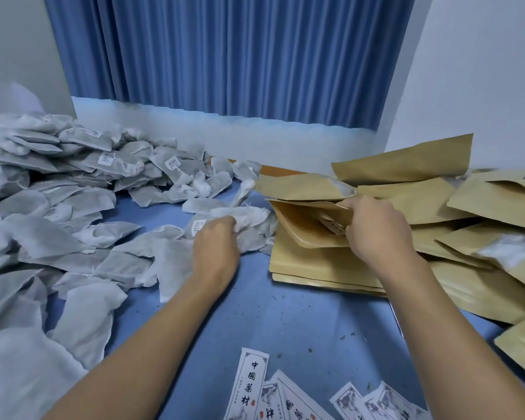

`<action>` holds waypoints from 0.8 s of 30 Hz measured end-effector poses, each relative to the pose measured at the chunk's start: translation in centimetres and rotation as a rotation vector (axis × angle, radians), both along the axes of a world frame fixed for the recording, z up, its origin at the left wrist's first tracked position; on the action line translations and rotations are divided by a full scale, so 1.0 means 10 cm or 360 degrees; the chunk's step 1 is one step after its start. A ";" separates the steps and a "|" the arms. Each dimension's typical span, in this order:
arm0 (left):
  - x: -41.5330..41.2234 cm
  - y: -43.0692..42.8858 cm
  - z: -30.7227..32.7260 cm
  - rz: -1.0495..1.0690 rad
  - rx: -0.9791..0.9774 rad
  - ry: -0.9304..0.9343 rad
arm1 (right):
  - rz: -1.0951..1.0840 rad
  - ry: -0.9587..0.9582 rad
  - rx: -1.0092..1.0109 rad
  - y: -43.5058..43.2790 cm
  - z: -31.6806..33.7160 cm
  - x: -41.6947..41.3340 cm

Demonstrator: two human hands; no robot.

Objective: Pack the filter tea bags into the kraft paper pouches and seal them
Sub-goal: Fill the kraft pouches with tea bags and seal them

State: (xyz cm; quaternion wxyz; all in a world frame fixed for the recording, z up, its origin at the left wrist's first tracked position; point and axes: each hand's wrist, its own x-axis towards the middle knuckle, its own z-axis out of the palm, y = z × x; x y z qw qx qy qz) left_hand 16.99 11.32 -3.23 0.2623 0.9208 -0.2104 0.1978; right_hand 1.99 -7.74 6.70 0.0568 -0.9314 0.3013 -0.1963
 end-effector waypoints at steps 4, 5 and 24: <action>-0.18 -0.03 0.02 -0.0169 -0.0483 -0.0408 | -0.0005 -0.0023 0.0037 0.04 -0.04 0.06; -0.22 -0.03 0.04 -0.0191 -0.0686 -0.0647 | -0.0003 -0.0029 0.0041 0.05 -0.05 0.07; -0.36 -1.44 0.55 -0.0727 -0.0269 0.0934 | 0.0132 -0.0063 0.0100 0.09 0.00 0.03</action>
